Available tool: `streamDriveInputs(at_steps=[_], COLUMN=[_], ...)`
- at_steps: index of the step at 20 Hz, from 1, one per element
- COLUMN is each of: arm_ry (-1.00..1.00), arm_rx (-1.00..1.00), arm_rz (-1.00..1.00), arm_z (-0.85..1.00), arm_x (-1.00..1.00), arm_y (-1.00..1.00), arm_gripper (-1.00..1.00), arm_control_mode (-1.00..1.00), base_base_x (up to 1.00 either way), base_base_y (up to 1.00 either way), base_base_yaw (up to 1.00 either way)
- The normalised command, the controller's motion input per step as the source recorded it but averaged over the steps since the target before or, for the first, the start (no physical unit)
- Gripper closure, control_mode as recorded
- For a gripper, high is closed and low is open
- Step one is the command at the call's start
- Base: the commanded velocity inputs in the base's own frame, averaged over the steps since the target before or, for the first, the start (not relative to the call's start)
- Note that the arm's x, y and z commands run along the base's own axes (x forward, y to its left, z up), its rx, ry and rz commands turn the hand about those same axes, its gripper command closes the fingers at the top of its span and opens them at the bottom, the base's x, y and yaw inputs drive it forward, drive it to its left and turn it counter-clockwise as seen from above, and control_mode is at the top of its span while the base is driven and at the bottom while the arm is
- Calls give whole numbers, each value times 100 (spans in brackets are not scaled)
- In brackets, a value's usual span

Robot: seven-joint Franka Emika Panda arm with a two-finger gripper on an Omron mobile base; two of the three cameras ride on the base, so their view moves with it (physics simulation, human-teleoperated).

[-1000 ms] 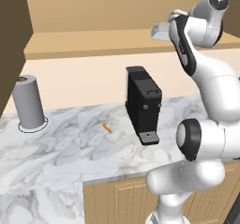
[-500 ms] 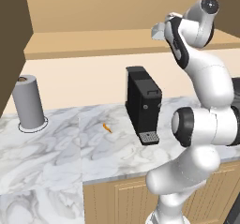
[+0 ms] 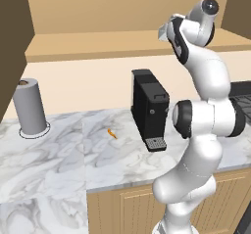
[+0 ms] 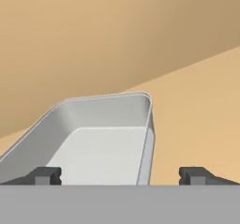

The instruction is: Retrieve the tupperware from the cabinet, then place the raw meat into the tupperware to avoid contamination.

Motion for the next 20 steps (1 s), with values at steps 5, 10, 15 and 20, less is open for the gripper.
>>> streamDriveInputs(at_steps=[5,10,15,20], arm_ry=[5,0,0,0], arm_rx=[0,0,1,1], arm_rz=[0,0,0,0], arm_z=[-30,-27,-6,0], arm_x=[12,0,0,1], arm_y=[-14,-4,-4,-1], arm_gripper=[-100,100,100,100], arm_control_mode=[-100,-100,-100,-100], base_base_x=[0,0,0,0], base_base_y=[0,0,0,0], base_base_yaw=[0,0,0,0])
